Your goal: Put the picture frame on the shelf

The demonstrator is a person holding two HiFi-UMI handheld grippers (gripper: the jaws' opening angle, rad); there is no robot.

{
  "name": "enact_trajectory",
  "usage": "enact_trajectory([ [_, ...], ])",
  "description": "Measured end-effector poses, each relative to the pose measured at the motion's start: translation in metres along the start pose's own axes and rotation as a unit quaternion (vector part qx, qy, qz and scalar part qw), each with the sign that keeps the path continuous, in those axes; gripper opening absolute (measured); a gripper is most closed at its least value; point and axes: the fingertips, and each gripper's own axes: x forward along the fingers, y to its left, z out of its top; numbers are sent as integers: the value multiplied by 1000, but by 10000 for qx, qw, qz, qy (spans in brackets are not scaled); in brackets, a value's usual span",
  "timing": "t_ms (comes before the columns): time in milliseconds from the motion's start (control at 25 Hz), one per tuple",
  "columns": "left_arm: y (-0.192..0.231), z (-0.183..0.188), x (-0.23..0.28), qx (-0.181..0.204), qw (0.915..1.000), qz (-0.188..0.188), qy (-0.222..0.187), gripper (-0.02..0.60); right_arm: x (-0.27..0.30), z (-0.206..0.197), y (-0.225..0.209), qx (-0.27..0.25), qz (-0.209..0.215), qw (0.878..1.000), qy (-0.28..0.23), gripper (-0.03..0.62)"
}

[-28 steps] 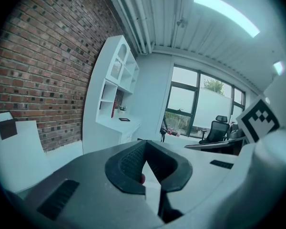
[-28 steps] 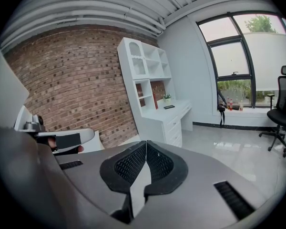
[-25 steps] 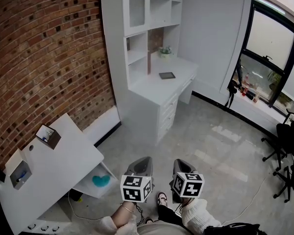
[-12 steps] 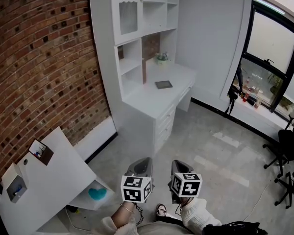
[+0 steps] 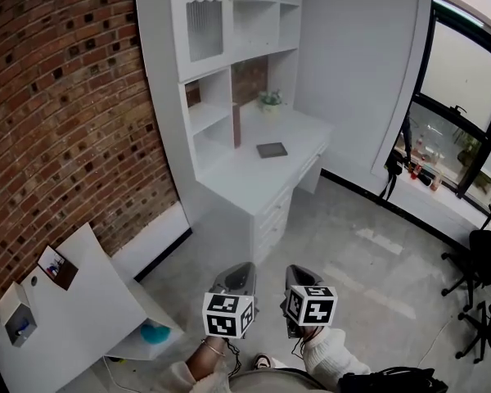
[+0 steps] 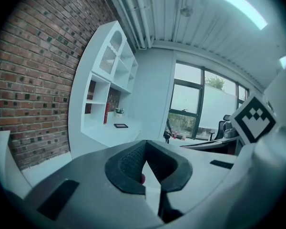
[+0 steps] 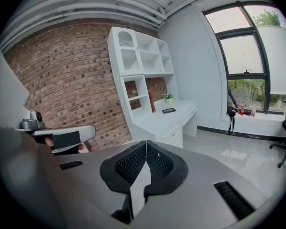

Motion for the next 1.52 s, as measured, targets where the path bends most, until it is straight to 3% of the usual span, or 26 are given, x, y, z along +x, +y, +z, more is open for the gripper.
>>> enact_trajectory([
  [360,6,10,56,-36,9999,111,54,8,43,13,-41,252,91,9994,229,25],
  [1000,15,0,101,-119,9995,57,283,8,75,0,-69,234,19,9983,526,25],
  [1520,48,31,184,-152,9998,2,160,8,153,49,-94,173,3,9987,472,25],
])
